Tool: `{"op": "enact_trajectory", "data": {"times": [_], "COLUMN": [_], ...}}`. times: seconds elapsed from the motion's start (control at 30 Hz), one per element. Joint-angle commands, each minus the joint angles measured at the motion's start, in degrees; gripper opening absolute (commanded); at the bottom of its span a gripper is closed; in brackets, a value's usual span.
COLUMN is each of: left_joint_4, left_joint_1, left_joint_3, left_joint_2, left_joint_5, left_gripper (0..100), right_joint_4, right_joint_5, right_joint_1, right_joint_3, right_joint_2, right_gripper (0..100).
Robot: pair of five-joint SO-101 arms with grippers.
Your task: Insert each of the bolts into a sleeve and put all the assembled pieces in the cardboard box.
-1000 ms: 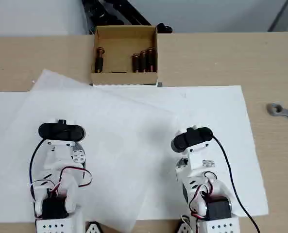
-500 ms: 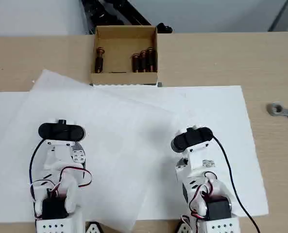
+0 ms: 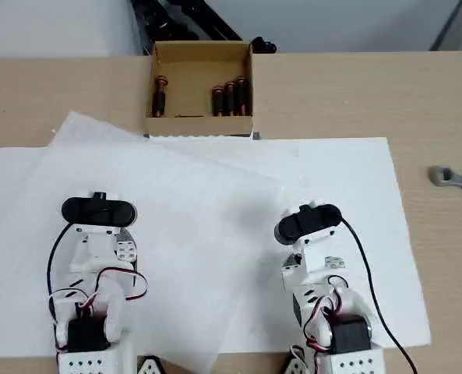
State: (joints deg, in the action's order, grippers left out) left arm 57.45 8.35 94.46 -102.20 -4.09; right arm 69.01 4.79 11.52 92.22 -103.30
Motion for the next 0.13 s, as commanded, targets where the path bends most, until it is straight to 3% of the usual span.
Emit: {"op": "enact_trajectory", "data": {"times": [0.0,0.1], "left_joint_4": [-0.09,-0.09], "left_joint_1": [0.18,0.18], "left_joint_3": [-0.48,-0.48], "left_joint_2": [-0.18,-0.18], "left_joint_5": [0.35,0.35], "left_gripper": [1,1], "right_joint_4": [-1.01,-1.01], "right_joint_5": [0.53,0.53], "right_joint_1": [-0.13,-0.13], "right_joint_3": [-0.35,-0.35], "right_joint_2": [-0.48,-0.48], "right_gripper": [0.6,0.6]}}
